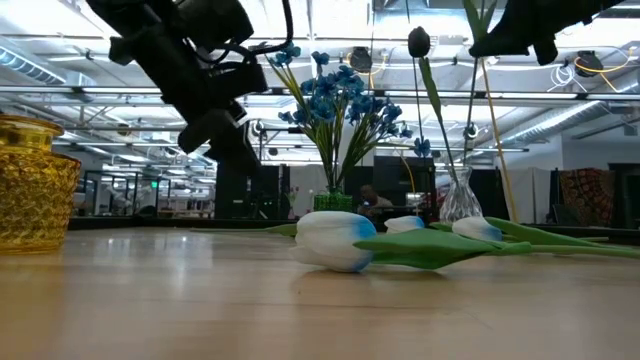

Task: Sort flowers into vase by color
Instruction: Put the bottom black tulip into the transparent vase

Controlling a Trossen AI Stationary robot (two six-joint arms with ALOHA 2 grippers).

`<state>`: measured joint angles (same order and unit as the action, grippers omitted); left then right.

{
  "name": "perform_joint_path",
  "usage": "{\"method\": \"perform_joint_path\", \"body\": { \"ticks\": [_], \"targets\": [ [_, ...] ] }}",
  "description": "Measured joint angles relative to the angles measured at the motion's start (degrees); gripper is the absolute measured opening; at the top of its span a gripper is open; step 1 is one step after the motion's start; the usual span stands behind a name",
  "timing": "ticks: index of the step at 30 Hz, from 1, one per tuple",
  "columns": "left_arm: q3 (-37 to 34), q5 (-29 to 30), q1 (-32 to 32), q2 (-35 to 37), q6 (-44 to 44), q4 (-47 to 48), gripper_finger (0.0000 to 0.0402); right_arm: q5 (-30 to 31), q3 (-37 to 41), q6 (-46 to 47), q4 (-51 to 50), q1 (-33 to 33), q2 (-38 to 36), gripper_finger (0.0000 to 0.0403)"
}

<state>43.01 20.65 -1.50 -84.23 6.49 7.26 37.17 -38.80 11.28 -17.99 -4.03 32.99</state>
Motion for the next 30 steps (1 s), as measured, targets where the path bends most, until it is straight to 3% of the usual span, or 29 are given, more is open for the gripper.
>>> {"method": "perform_joint_path", "body": {
  "ticks": [14,22,30],
  "targets": [
    [-1.6,-3.6,2.2,0.0,4.1,-4.5,0.0088,0.0,7.2,1.8,6.2,-1.6,0.7,0.0023],
    [-1.6,-10.7,4.7,-3.1,4.8,-10.6,0.0088,0.0,8.2,3.1,6.2,-1.7,4.8,0.0086],
    [-1.6,-10.7,4.8,-10.4,7.9,-12.6,0.0071,0.0,8.2,4.2,1.9,-1.7,4.7,0.0166]
  ]
}}
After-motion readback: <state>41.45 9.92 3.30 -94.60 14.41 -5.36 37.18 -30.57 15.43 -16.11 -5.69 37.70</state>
